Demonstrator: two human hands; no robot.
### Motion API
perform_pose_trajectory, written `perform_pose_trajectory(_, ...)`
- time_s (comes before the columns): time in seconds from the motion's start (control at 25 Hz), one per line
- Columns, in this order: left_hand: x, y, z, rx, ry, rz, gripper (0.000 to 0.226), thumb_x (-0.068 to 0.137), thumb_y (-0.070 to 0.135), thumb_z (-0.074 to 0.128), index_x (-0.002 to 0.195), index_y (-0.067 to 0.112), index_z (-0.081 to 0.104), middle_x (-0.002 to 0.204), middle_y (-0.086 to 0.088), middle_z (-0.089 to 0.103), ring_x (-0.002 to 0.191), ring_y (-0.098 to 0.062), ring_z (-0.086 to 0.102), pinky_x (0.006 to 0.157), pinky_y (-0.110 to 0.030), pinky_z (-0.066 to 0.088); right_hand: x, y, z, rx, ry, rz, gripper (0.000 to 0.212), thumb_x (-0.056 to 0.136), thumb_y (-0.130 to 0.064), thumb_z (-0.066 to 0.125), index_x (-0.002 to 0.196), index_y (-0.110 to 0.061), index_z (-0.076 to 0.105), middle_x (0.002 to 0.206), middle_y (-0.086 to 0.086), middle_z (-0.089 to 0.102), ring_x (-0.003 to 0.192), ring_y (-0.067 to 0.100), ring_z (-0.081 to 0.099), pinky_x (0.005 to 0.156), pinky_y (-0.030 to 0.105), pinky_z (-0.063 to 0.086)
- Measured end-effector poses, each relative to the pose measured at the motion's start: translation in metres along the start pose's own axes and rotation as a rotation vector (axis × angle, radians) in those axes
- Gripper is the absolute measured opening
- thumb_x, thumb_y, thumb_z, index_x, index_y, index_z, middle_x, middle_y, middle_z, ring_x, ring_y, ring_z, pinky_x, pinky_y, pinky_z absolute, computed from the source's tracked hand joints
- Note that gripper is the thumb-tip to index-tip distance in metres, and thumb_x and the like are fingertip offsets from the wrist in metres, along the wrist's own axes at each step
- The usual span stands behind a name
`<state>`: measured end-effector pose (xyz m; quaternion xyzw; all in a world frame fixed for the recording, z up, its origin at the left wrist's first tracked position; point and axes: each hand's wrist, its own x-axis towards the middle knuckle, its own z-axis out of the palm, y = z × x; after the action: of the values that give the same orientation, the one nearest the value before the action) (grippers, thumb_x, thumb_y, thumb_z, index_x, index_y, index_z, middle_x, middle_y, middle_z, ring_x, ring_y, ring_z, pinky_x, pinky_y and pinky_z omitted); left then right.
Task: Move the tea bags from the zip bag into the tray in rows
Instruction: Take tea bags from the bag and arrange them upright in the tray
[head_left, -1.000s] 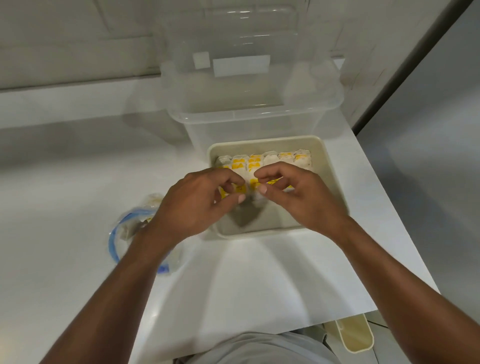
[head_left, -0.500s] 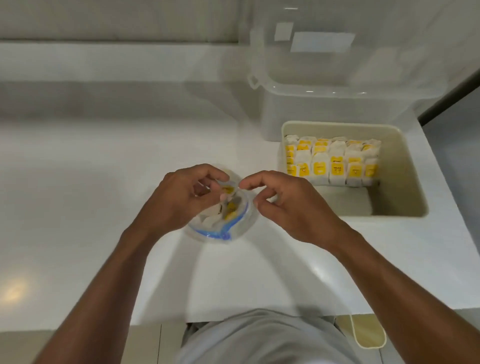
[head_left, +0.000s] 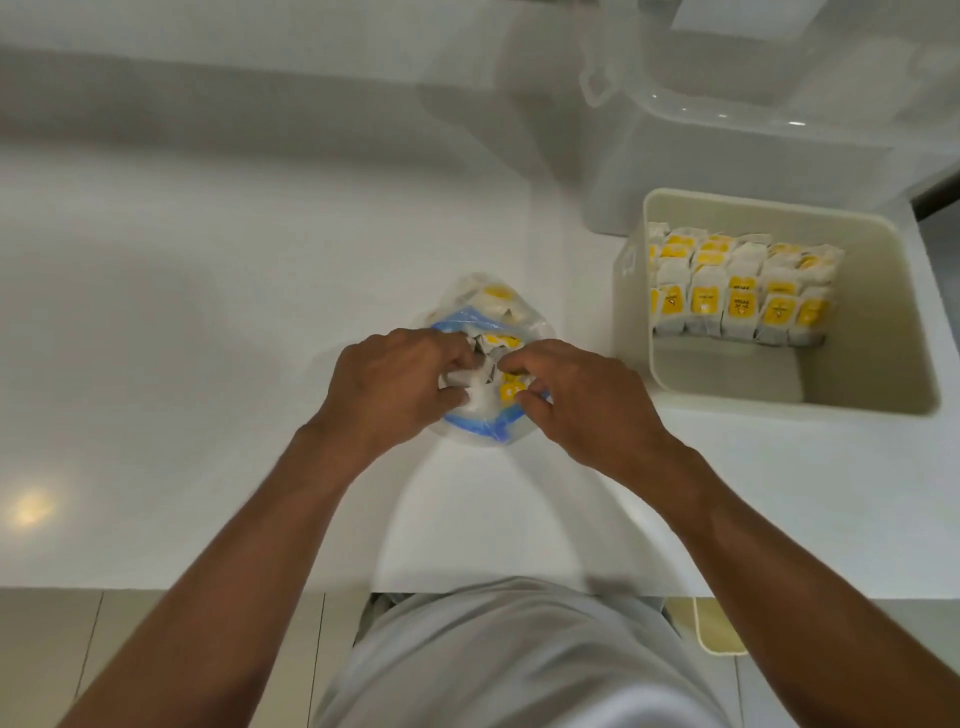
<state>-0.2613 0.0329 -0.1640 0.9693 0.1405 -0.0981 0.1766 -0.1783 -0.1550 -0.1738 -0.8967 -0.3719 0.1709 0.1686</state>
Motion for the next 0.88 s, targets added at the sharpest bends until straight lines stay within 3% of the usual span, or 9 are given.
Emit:
perform_pose_trajectory(0.16,-0.001,0.005,0.007,0.052,-0.001,0.0,0.024,0.086,0.053,0.066,0.108,0.043,0.067,0.106,0.014,0.069,0.099,-0.018,0.065,0.072,-0.025,0.042,-0.003,0.0,0.006,-0.023,0.017,0.01,0.028,0.093,-0.03,0.057,0.119,-0.039,0.061,0.126,-0.016,0.056,0.097,0.013,0.065,0.072,0.033,0.053)
perform_pose_trajectory(0.32,-0.001,0.012,0.015,0.058,0.068,-0.015,0.017,0.09,0.045,0.059,0.096,0.034,0.07,0.09,0.009,0.069,0.086,-0.019,0.066,0.063,-0.025,0.043,-0.003,0.001,0.012,-0.016,0.029,0.003,0.03,0.092,-0.028,0.059,0.12,-0.037,0.062,0.126,-0.016,0.056,0.094,0.014,0.065,0.071,0.031,0.052)
perform_pose_trajectory(0.6,0.0,0.014,0.012,0.032,-0.045,-0.025,0.02,0.091,0.035,0.061,0.11,0.039,0.061,0.099,0.012,0.068,0.095,-0.019,0.062,0.07,-0.026,0.041,-0.004,0.002,0.013,0.077,0.094,-0.006,0.03,0.088,-0.026,0.065,0.117,-0.033,0.064,0.117,-0.012,0.061,0.09,0.015,0.065,0.072,0.031,0.053)
perform_pose_trajectory(0.76,0.006,0.014,-0.002,-0.35,0.006,-0.094,0.013,0.085,0.031,0.068,0.096,0.036,0.061,0.08,0.018,0.07,0.084,-0.01,0.066,0.073,-0.031,0.052,-0.007,-0.002,0.006,0.19,0.133,0.008,0.032,0.083,-0.037,0.071,0.114,-0.036,0.064,0.112,-0.015,0.063,0.088,0.008,0.064,0.071,0.023,0.049)
perform_pose_trajectory(0.88,0.008,0.015,-0.01,-0.801,-0.038,-0.125,0.015,0.082,0.026,0.075,0.092,0.03,0.065,0.079,0.007,0.073,0.079,-0.014,0.071,0.081,-0.04,0.056,-0.006,-0.01,-0.001,0.252,0.142,0.039,0.039,0.079,-0.046,0.074,0.114,-0.036,0.062,0.106,-0.018,0.065,0.085,0.002,0.062,0.071,0.019,0.049)
